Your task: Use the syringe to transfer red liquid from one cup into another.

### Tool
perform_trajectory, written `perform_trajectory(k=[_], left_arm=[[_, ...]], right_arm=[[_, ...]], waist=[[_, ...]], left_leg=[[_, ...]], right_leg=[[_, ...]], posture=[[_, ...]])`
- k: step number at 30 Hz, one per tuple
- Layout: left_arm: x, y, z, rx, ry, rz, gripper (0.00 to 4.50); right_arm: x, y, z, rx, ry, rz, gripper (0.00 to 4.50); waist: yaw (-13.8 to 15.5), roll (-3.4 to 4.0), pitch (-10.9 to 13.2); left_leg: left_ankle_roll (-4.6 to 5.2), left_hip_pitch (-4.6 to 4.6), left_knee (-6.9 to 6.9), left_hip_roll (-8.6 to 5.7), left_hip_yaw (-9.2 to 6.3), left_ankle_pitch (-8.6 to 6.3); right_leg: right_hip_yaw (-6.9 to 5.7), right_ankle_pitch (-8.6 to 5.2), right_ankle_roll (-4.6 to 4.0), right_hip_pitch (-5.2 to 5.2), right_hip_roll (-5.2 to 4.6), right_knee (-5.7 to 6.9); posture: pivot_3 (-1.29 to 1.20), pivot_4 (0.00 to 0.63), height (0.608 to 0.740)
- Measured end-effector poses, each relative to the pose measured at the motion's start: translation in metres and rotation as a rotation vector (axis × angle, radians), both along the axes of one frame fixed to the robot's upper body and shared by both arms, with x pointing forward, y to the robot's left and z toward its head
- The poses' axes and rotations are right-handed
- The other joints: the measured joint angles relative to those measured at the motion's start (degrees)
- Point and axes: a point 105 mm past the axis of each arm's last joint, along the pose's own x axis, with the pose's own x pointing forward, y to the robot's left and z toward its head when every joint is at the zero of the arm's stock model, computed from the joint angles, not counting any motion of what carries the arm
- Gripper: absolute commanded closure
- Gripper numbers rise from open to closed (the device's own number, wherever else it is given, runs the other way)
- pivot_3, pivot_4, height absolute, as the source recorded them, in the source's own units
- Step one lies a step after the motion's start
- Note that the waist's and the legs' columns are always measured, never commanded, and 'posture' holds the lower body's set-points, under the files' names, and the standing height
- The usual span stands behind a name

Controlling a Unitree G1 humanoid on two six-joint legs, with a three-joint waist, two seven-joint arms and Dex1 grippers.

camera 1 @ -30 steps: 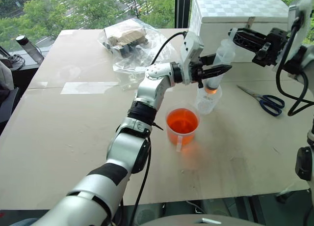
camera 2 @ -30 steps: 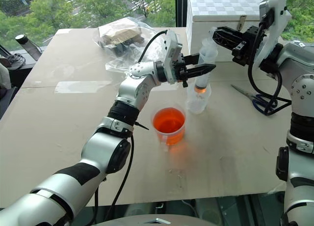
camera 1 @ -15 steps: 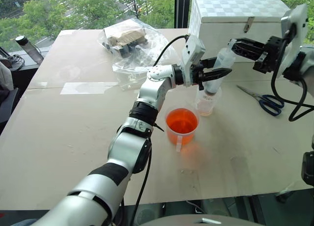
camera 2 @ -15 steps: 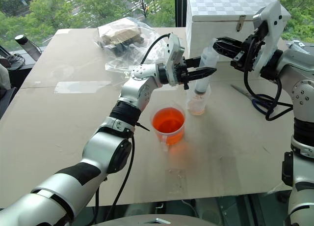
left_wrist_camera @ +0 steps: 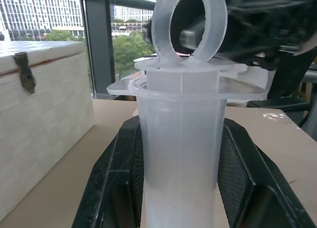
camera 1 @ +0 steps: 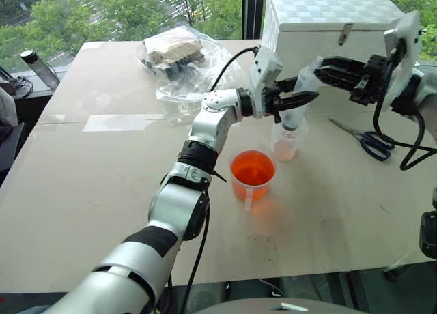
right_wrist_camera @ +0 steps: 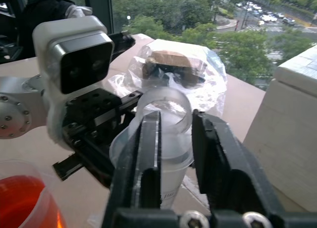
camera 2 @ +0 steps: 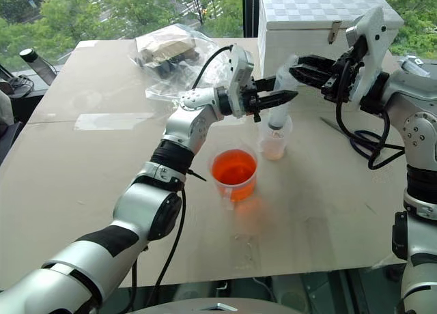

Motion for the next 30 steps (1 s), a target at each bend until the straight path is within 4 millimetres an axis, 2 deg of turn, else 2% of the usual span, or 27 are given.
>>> perform_trajectory(k=[1,2,6,11,17,21,24,28,29,30], left_arm=[[0.000,0.000,0.002,-0.002,-0.004,0.001,3.13],[0.000,0.000,0.006,-0.002,-0.015,0.005,3.13],[-0.005,-0.003,0.030,-0.044,-0.081,-0.006,3.13],[-0.006,-0.003,0.032,-0.052,-0.082,-0.003,3.13],[-0.010,-0.004,0.039,-0.073,-0.092,-0.014,3.13],[-0.009,-0.002,0.041,-0.093,-0.071,-0.009,3.13],[-0.010,0.000,0.045,-0.090,-0.077,-0.003,3.13],[-0.011,0.014,0.064,-0.087,-0.082,0.044,3.13],[-0.008,0.022,0.071,-0.068,-0.071,0.085,3.13],[-0.004,0.040,0.085,-0.063,-0.072,0.155,3.13]], right_arm=[[0.000,0.001,0.000,0.007,0.002,0.004,1.54],[0.000,0.001,0.002,0.029,-0.009,0.009,1.33],[-0.001,-0.006,0.004,0.060,0.012,0.018,1.33],[-0.005,-0.026,0.010,0.119,0.018,-0.004,1.33],[-0.007,-0.034,-0.011,0.108,0.078,0.004,1.33],[-0.003,-0.042,-0.032,0.065,0.116,-0.029,1.33],[-0.003,-0.040,-0.035,0.060,0.125,-0.023,1.33],[-0.003,-0.039,-0.035,0.065,0.125,-0.023,1.33],[-0.003,-0.038,-0.034,0.070,0.128,-0.018,1.33],[-0.003,-0.039,-0.034,0.076,0.130,-0.017,1.33]], waist=[[0.01,-0.01,0.00],[0.03,0.01,0.00],[0.31,0.01,0.00],[0.14,0.01,0.00],[0.04,0.01,0.00],[0.10,0.01,0.00],[0.03,0.01,0.00],[-0.10,0.01,0.00],[-0.33,0.02,0.01],[-0.71,0.02,0.01]], left_leg=[[0.00,0.00,0.00,0.00,-0.02,0.00],[0.00,-0.01,0.00,0.00,0.00,0.00],[0.00,-0.08,0.03,-0.04,-0.07,0.00],[0.00,-0.08,0.02,-0.03,-0.08,0.00],[0.00,-0.07,0.03,-0.03,-0.06,0.00],[0.00,-0.07,0.03,-0.03,-0.05,0.00],[0.00,-0.06,0.03,-0.03,-0.06,0.00],[-0.01,-0.05,0.03,-0.02,-0.07,0.01],[-0.01,-0.05,0.02,-0.01,-0.07,0.01],[-0.01,-0.04,0.02,-0.01,-0.08,0.01]], right_leg=[[0.00,0.00,0.00,0.00,0.00,0.00],[0.00,0.00,0.00,0.00,-0.01,0.00],[-0.06,0.00,0.00,0.01,-0.05,-0.01],[-0.07,0.00,0.00,0.01,-0.03,0.00],[-0.04,0.00,0.00,0.01,-0.03,0.00],[-0.03,0.00,0.01,0.01,-0.03,-0.01],[-0.04,0.00,0.00,0.00,-0.02,0.00],[-0.01,0.00,0.00,0.00,-0.02,0.00],[0.01,0.00,0.00,-0.01,-0.01,0.00],[0.03,0.00,0.00,0.00,-0.01,0.02]], posture=[[0.00,0.150,0.740],[0.00,0.150,0.740],[0.00,0.150,0.740],[0.00,0.150,0.740],[0.00,0.150,0.740],[0.00,0.150,0.740],[0.00,0.150,0.740],[0.00,0.150,0.740],[0.00,0.150,0.740],[0.00,0.150,0.740]])
